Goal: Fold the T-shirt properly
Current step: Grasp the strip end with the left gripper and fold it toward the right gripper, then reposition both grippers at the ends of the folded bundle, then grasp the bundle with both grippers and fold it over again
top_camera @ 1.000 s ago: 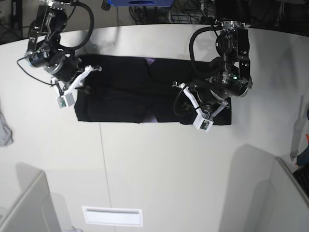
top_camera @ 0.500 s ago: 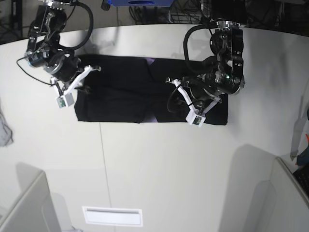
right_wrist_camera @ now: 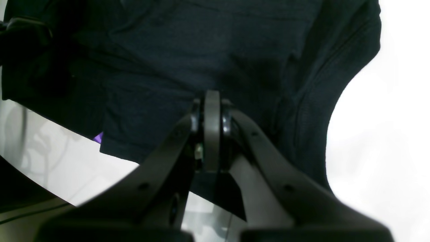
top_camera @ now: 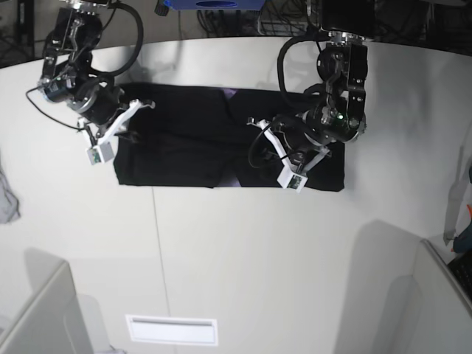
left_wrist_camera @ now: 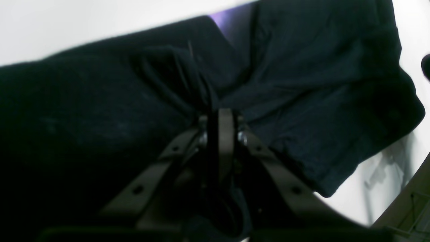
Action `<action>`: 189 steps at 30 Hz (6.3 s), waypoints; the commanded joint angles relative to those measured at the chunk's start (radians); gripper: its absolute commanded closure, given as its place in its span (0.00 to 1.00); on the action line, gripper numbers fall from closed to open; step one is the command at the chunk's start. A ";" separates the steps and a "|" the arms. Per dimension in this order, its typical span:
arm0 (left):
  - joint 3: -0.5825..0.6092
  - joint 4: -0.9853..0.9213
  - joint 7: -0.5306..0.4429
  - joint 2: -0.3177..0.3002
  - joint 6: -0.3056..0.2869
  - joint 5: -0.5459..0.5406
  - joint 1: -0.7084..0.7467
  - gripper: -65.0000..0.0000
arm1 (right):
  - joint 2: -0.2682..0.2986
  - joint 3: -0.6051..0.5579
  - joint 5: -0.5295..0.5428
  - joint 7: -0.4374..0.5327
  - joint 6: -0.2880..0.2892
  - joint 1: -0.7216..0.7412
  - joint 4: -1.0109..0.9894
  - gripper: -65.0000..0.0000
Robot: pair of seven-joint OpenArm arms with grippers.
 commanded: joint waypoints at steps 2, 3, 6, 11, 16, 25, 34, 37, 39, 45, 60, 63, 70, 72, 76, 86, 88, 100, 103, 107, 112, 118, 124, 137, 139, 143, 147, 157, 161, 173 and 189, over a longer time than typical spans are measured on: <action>0.002 0.015 -0.022 0.002 -0.005 -0.016 -0.001 1.00 | 0.007 0.006 0.018 0.021 0.009 0.006 0.016 1.00; 0.002 0.015 -0.023 0.002 -0.005 -0.016 -0.001 1.00 | 0.007 0.006 0.018 0.021 0.009 0.006 0.016 1.00; 0.002 0.015 -0.023 0.002 -0.005 -0.016 -0.001 1.00 | 0.007 0.006 0.018 0.021 0.009 0.006 0.016 1.00; 0.004 0.015 -0.020 0.002 -0.005 -0.016 0.000 1.00 | 0.007 0.006 0.018 0.021 0.009 0.006 0.016 1.00; 0.004 0.017 -0.023 0.002 -0.005 -0.016 -0.001 0.86 | 0.007 0.006 0.018 0.021 0.009 0.006 0.016 1.00; 0.124 0.046 -0.026 0.001 -0.005 -0.018 -0.011 0.18 | 0.005 0.003 0.018 0.015 0.009 0.016 0.018 1.00; -0.202 0.163 -0.026 -0.081 -0.005 -0.018 0.051 0.70 | 0.010 0.006 0.018 0.018 0.009 0.011 0.019 1.00; -0.220 0.087 -0.032 -0.094 -0.008 -0.016 0.011 1.00 | 0.004 -0.002 0.018 0.018 0.009 0.014 0.019 1.00; -0.219 0.032 -0.068 -0.093 -0.007 -0.016 -0.004 1.00 | 0.002 -0.002 0.018 0.018 0.009 0.020 0.019 1.00; -0.220 -0.140 -0.210 -0.094 -0.007 -0.016 0.005 1.00 | 0.002 -0.002 0.018 0.015 0.009 0.026 0.018 1.00; -0.308 -0.011 -0.246 -0.094 -0.005 -0.016 0.055 1.00 | 0.007 0.004 0.018 0.015 0.009 0.022 0.016 1.00; -0.358 -0.097 -0.250 -0.094 -0.005 -0.016 0.054 1.00 | 0.010 0.004 0.018 0.015 0.009 0.022 0.016 1.00; -0.344 -0.195 -0.253 -0.096 -0.010 -0.024 0.049 1.00 | 0.010 0.000 0.018 0.015 0.009 0.026 0.016 1.00; -0.349 -0.138 -0.253 -0.094 -0.010 -0.024 0.055 1.00 | 0.010 0.000 0.018 0.015 0.009 0.028 0.016 1.00; -0.484 -0.006 -0.246 -0.094 -0.011 -0.027 0.086 1.00 | 0.005 0.007 0.018 0.015 0.001 0.029 0.016 1.00; -0.809 -0.020 -0.253 -0.220 -0.252 -0.016 0.192 1.00 | -0.010 0.185 0.113 -0.227 0.010 0.121 -0.022 0.30; -0.838 -0.065 -0.255 -0.243 -0.263 -0.016 0.198 1.00 | 0.008 0.242 0.156 -0.234 0.012 0.147 -0.064 0.31; -0.780 -0.204 -0.393 -0.279 -0.262 -0.015 0.246 1.00 | 0.074 0.228 0.158 -0.224 0.104 0.230 -0.355 0.36; -0.754 -0.224 -0.394 -0.282 -0.262 -0.015 0.238 1.00 | 0.077 0.227 0.156 -0.188 0.104 0.235 -0.417 0.36; -0.748 -0.226 -0.394 -0.279 -0.262 -0.015 0.236 1.00 | 0.099 0.224 0.155 -0.175 0.108 0.241 -0.478 0.36; -0.657 -0.236 -0.394 -0.279 -0.260 0.008 0.203 1.00 | 0.094 0.161 0.159 -0.207 0.110 0.235 -0.478 0.36; -0.584 -0.233 -0.394 -0.197 -0.260 0.168 0.146 1.00 | 0.068 0.115 0.159 -0.197 0.110 0.235 -0.476 0.36; -0.521 -0.241 -0.394 -0.159 -0.260 0.186 0.124 1.00 | 0.073 0.115 0.156 -0.197 0.108 0.243 -0.518 0.62; -0.205 -0.278 -0.394 -0.117 -0.145 0.182 0.060 1.00 | 0.177 0.109 0.153 -0.149 0.104 0.293 -0.544 1.00; -0.166 -0.278 -0.393 -0.097 -0.130 0.183 0.043 1.00 | 0.176 0.107 0.153 -0.172 0.099 0.292 -0.489 1.00; -0.145 -0.272 -0.388 -0.068 -0.126 0.186 0.025 1.00 | 0.168 0.050 0.153 -0.204 0.032 0.292 -0.344 1.00; -0.145 -0.269 -0.388 -0.059 -0.126 0.186 0.025 1.00 | 0.140 -0.046 0.159 -0.206 -0.082 0.269 -0.186 1.00; -0.156 -0.243 -0.388 -0.107 -0.126 0.186 0.048 1.00 | 0.045 -0.349 0.155 -0.206 -0.406 0.243 0.047 1.00; -0.188 -0.178 -0.388 -0.119 -0.126 0.186 0.072 1.00 | 0.016 -0.448 0.155 -0.201 -0.515 0.247 0.059 1.00; -0.208 -0.178 -0.388 -0.117 -0.126 0.186 0.094 1.00 | -0.078 -0.520 0.153 -0.195 -0.611 0.319 0.007 1.00; -0.219 -0.169 -0.388 -0.121 -0.126 0.185 0.109 1.00 | -0.131 -0.568 0.153 -0.040 -0.611 0.324 -0.159 1.00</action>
